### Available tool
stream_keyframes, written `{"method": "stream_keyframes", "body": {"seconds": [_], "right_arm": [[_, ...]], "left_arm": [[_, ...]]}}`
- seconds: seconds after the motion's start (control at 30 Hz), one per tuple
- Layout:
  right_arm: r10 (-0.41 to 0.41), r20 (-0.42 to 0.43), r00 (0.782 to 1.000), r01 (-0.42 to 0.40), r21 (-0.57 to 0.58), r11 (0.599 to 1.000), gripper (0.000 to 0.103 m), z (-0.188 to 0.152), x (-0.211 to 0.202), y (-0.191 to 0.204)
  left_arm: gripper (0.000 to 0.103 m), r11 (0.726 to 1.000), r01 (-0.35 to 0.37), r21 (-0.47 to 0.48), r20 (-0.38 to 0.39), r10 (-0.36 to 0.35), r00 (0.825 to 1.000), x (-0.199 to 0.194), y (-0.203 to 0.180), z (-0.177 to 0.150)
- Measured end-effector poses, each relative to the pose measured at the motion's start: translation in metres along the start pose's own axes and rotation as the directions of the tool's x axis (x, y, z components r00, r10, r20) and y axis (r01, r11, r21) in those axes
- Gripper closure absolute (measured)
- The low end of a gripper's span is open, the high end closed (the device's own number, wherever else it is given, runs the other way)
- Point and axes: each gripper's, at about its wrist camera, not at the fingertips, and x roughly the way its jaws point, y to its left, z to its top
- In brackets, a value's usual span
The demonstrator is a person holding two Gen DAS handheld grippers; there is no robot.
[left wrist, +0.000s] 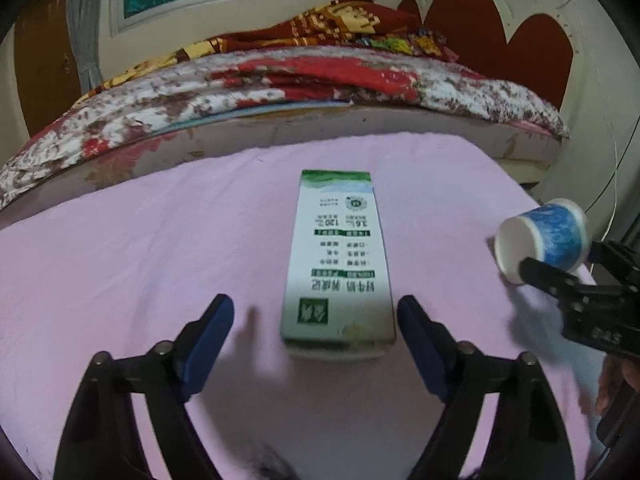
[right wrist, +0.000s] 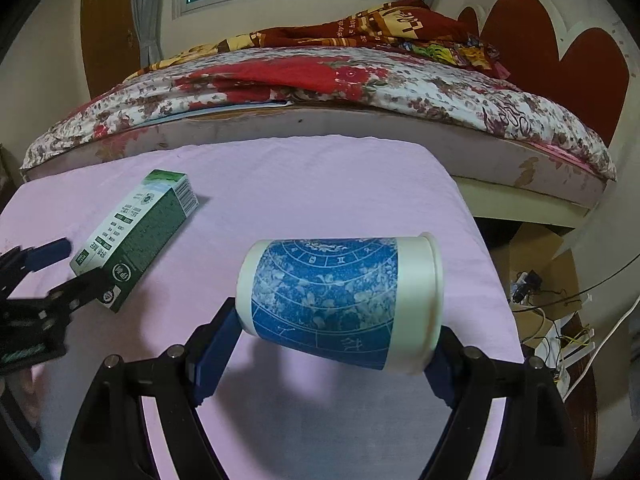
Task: Collect trash
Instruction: 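Grasp the green milk carton with the left tool while the right tool grasps the blue-patterned cup, then carry the milk carton and patterned cup over the bin and open both tools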
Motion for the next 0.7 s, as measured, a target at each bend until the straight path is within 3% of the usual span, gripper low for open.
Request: {"method": "stream_keyframes", "body": {"seconds": [0.17, 0.2, 0.27, 0.43, 0.7], "right_arm": [[0.008, -0.012, 1.0, -0.008, 0.0, 1.0, 0.02, -0.002, 0.002, -0.002], [0.008, -0.013, 1.0, -0.008, 0.001, 1.0, 0.02, -0.002, 0.002, -0.001], [0.01, -0.012, 1.0, -0.01, -0.002, 1.0, 0.02, -0.002, 0.001, 0.0], [0.006, 0.027, 1.0, -0.006, -0.024, 1.0, 0.021, -0.008, -0.018, 0.003], [0.016, 0.088, 0.996, -0.011, -0.059, 0.998, 0.021, -0.024, -0.065, 0.006]], "left_arm": [[0.026, 1.0, 0.002, -0.019, -0.052, -0.003, 0.999, 0.017, 0.0, 0.0], [0.03, 1.0, 0.005, -0.022, -0.065, -0.006, 0.998, 0.02, 0.0, -0.001], [0.047, 1.0, 0.015, -0.018, -0.058, -0.016, 0.998, 0.018, 0.0, -0.001], [0.048, 0.999, -0.002, 0.055, 0.003, 0.002, 1.0, -0.004, -0.009, -0.01], [0.049, 0.998, 0.021, 0.061, 0.055, -0.024, 0.998, -0.044, -0.017, -0.023]]}}
